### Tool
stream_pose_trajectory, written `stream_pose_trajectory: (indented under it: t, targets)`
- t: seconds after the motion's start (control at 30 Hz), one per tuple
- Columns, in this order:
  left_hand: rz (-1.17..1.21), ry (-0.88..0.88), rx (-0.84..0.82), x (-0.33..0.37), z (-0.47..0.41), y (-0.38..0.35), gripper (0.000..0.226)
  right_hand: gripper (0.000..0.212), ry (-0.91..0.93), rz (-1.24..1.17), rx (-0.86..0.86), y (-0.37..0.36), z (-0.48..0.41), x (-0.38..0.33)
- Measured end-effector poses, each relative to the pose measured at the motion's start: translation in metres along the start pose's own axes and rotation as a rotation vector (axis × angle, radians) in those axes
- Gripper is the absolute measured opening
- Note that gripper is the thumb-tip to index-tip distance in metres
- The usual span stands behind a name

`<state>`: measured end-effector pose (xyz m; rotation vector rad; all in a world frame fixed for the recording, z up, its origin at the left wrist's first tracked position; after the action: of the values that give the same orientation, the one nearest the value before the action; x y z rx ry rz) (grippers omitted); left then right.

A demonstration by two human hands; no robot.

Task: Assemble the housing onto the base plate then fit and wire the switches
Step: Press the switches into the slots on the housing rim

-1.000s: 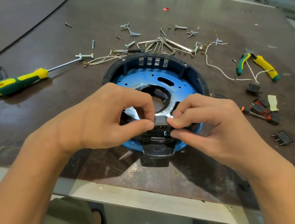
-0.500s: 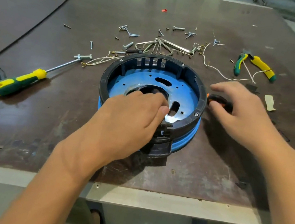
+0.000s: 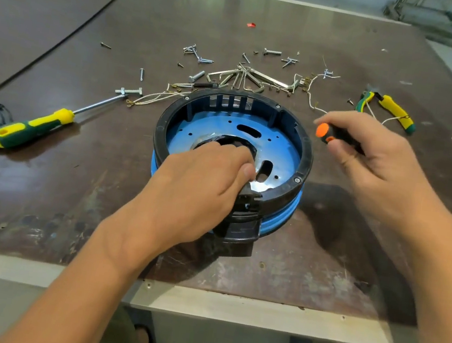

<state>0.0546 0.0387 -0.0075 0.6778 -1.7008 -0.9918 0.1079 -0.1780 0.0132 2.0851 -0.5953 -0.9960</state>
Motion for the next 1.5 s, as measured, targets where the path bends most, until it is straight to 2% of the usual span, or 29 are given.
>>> stream_pose_trajectory:
  t: [0.1,0.2,0.27,0.37,0.5,0.63,0.83,0.9,1.03,1.27,1.4,1.5]
  targets:
    - [0.059,0.006,0.117,-0.012,0.001,0.002,0.026,0.027,0.158,0.034,-0.142,0.003,0.0,-0.051]
    - [-0.126,0.007,0.199,-0.019,0.003,0.003,0.02,0.034,0.129,0.366,-0.376,-0.006,0.002,-0.079]
    - [-0.191,0.014,0.222,-0.019,0.003,0.002,0.02,0.038,0.115,0.494,-0.463,-0.007,-0.001,-0.085]
    - [-0.165,0.02,0.259,-0.019,0.004,0.002,0.022,0.037,0.165,0.515,-0.467,0.004,-0.014,-0.095]
    - [-0.15,0.001,0.285,-0.017,0.004,0.002,0.025,0.034,0.207,0.63,-0.571,0.005,-0.032,-0.11]
    - [-0.156,-0.017,0.314,-0.017,0.006,0.005,0.014,0.023,0.302,0.71,-0.621,-0.013,-0.038,-0.124]
    - [-0.104,-0.048,0.329,-0.016,0.007,0.006,0.015,0.023,0.364,0.786,-0.664,-0.021,-0.048,-0.13]
    - [-0.114,-0.043,0.327,-0.017,0.006,0.004,0.022,0.023,0.366,0.788,-0.7,-0.025,-0.052,-0.13]
    - [-0.082,-0.047,0.32,-0.018,0.005,0.003,0.016,0.023,0.337,0.746,-0.791,-0.032,-0.053,-0.122]
    - [-0.106,-0.03,0.31,-0.022,0.003,0.0,0.02,0.023,0.25,0.609,-0.741,-0.029,-0.047,-0.106]
    - [-0.083,-0.016,0.311,-0.023,0.004,0.001,0.024,0.017,0.11,0.516,-0.791,-0.015,-0.048,-0.087]
    - [-0.074,-0.029,0.299,-0.022,0.004,0.001,0.029,0.014,0.005,0.41,-0.733,0.0,-0.048,-0.071]
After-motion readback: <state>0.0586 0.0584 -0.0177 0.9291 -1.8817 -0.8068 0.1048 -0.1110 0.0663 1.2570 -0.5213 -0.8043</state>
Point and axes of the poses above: each hand's wrist, its own z-axis away from the middle knuckle, its own y-axis out of the back of the hand, x = y × z, the point moved 4 cm from there along -z, towards the middle knuckle, and after that the axes turned 4 degrees about z, right-handed, at the moved point
